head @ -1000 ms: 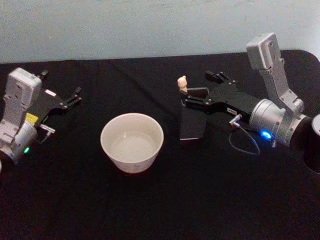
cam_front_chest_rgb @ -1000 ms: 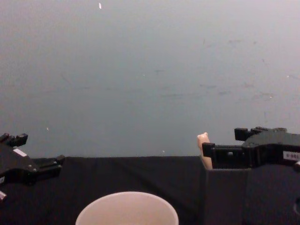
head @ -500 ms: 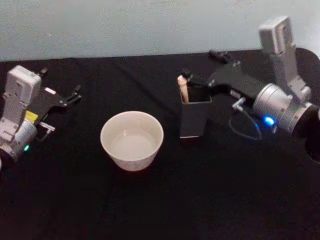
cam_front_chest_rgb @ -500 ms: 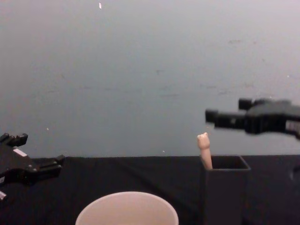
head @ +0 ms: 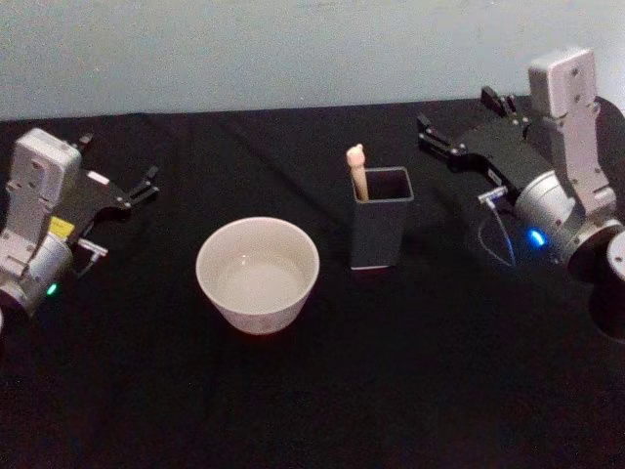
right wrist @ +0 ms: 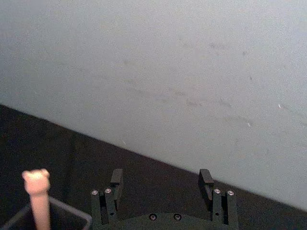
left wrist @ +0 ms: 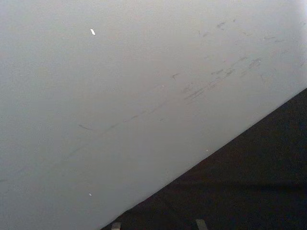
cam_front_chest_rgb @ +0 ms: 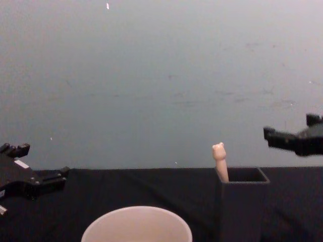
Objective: Pick up the stirring spoon with one hand, stir inside the cup, then place it back in its original position.
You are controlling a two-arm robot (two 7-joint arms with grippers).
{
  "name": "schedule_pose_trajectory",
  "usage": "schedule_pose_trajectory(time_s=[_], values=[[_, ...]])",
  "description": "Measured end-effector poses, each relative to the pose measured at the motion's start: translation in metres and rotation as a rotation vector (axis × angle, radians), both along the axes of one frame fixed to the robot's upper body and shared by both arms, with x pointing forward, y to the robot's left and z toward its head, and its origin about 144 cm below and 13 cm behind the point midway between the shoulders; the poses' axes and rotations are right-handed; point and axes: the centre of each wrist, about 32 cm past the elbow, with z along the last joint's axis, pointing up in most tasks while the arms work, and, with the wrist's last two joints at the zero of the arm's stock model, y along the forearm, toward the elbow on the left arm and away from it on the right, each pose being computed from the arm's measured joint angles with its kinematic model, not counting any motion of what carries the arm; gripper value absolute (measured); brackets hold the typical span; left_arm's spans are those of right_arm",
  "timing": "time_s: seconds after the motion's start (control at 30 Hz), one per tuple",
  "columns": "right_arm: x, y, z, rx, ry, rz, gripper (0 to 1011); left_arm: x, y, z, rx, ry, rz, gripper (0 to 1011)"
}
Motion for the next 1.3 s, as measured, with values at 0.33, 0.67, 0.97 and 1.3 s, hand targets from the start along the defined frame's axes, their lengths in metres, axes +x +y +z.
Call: schedule_pose_trajectory(time_s=[0.33, 0.67, 0.97, 1.3], values=[[0.001, -0.001, -0.02, -0.038, 0.064, -0.035, 1002, 0.0, 0.0, 0.0, 0.0, 0.0, 0.0, 1001], [0.004, -0.003, -0.026, -0.04, 0.113, -0.038, 1002, 0.0, 0.0, 0.0, 0.0, 0.0, 0.0, 1001], [0.004, -0.002, -0.025, -0.041, 0.108, -0.037, 1002, 0.0, 0.0, 0.0, 0.0, 0.0, 0.0, 1001], [0.004, -0.002, -0.025, -0.041, 0.105, -0.036, 1002, 0.0, 0.0, 0.0, 0.0, 0.0, 0.0, 1001]])
